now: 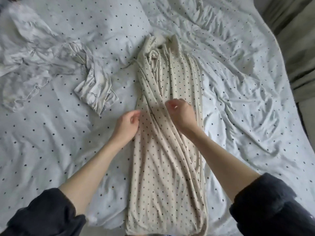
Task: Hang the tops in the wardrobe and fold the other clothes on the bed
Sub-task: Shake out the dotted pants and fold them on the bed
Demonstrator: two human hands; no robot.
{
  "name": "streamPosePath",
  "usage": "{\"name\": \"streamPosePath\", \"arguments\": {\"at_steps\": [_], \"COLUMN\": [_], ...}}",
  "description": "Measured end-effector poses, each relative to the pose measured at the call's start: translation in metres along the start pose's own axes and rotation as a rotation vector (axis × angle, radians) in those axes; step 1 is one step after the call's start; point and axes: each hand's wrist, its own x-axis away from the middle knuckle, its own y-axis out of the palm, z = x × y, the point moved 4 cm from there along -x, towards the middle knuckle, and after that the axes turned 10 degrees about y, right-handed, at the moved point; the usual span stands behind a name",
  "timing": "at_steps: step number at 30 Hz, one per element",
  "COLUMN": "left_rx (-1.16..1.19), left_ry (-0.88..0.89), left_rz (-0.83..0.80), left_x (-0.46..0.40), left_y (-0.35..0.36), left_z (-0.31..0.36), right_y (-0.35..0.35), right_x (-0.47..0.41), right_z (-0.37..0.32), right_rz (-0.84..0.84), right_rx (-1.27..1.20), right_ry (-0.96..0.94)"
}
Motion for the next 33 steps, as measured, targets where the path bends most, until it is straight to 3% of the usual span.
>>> {"name": "streamPosePath", "arguments": {"at_steps": [3, 6, 11, 20, 23, 27, 31, 33], "left_rx": [0.176, 0.442, 0.421, 0.227, 0.301, 0.434, 0.514, 0.592], "left_ry": [-0.120, -0.289, -0.366, -0.419, -0.466, -0.318, -0.356, -0.374], "left_rz": [0.060, 0.166, 0.119, 0.100, 0.161, 0.242, 0.375, 0.456], "left_x": [-0.036, -0.085, -0.157, -0.222, -0.230, -0.243, -0.240, -0.240], "left_y": [-0.015, -0.030, -0.029, -0.025, -0.032, -0.045, -0.053, -0.056], "left_z": [-0.002, -0.007, 0.004, 0.034, 0.046, 0.063, 0.062, 0.062], "right_y": [0.017, 0.032, 0.042, 0.004, -0.008, -0.021, -0.010, -0.011], "right_x": [-0.035, -0.067, -0.092, -0.118, -0.130, -0.151, -0.158, -0.157], "right_z": [-0.035, -0.055, -0.067, -0.059, -0.051, -0.057, -0.065, -0.065], "right_rz": [-0.007, -0.010, -0.045, -0.420, -0.425, -0.288, -0.540, -0.556], "right_rx": [0.057, 0.133, 0.349, -0.196, -0.169, -0.053, 0.027, -0.048], "right_ry": [-0.025, 0.070, 0.072, 0.065, 0.062, -0.083, -0.099, -0.064]}}
